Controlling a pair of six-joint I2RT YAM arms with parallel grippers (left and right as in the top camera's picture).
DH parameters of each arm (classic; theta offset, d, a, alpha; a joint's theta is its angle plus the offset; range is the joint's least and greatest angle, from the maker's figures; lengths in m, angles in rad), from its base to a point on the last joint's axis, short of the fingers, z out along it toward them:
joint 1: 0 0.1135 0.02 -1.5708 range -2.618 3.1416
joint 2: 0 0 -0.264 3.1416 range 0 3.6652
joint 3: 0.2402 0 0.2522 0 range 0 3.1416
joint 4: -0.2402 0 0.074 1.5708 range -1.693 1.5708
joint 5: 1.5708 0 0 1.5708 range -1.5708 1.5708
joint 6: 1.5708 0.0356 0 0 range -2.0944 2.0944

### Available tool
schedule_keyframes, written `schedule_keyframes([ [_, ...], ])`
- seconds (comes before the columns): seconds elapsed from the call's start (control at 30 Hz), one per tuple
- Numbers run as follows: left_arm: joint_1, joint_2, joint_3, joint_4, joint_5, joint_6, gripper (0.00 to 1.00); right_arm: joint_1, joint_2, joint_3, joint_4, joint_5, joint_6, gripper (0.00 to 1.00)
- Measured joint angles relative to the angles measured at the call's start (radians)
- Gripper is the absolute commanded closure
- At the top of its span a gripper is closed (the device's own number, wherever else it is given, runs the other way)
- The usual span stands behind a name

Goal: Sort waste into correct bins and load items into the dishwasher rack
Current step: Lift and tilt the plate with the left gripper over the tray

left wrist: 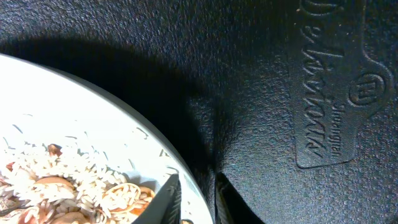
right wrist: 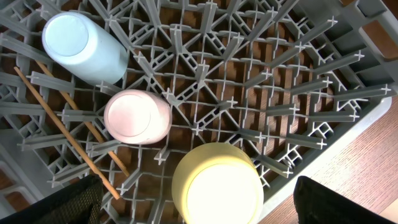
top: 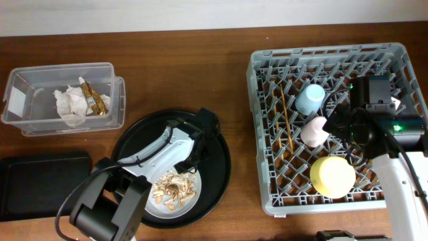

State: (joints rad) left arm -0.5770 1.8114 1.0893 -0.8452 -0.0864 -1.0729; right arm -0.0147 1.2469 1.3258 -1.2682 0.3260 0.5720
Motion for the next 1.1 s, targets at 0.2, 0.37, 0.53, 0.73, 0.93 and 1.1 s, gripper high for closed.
schedule_keyframes([
  [0.2, 0.0, 0.0, 0.0, -0.003, 0.0, -0.006, 0.95, 0.0, 0.0, 0.0, 0.0, 0.0, 0.0, 0.02],
  [0.37, -0.005, 0.0, 0.0, -0.024, -0.002, -0.012, 0.99, 0.0, 0.0, 0.0, 0.0, 0.0, 0.0, 0.02],
  [0.53, -0.005, 0.0, 0.0, -0.022, -0.004, -0.01, 0.99, 0.0, 0.0, 0.0, 0.0, 0.0, 0.0, 0.02],
  [0.73, -0.005, 0.0, 0.001, -0.026, -0.004, 0.003, 0.99, 0.0, 0.0, 0.0, 0.0, 0.0, 0.0, 0.02],
  [0.93, -0.005, 0.0, 0.034, -0.146, -0.053, 0.017, 0.99, 0.0, 0.0, 0.0, 0.0, 0.0, -0.001, 0.02],
  [1.1, -0.005, 0.0, 0.089, -0.21, -0.087, 0.08, 0.99, 0.0, 0.0, 0.0, 0.0, 0.0, 0.0, 0.02],
])
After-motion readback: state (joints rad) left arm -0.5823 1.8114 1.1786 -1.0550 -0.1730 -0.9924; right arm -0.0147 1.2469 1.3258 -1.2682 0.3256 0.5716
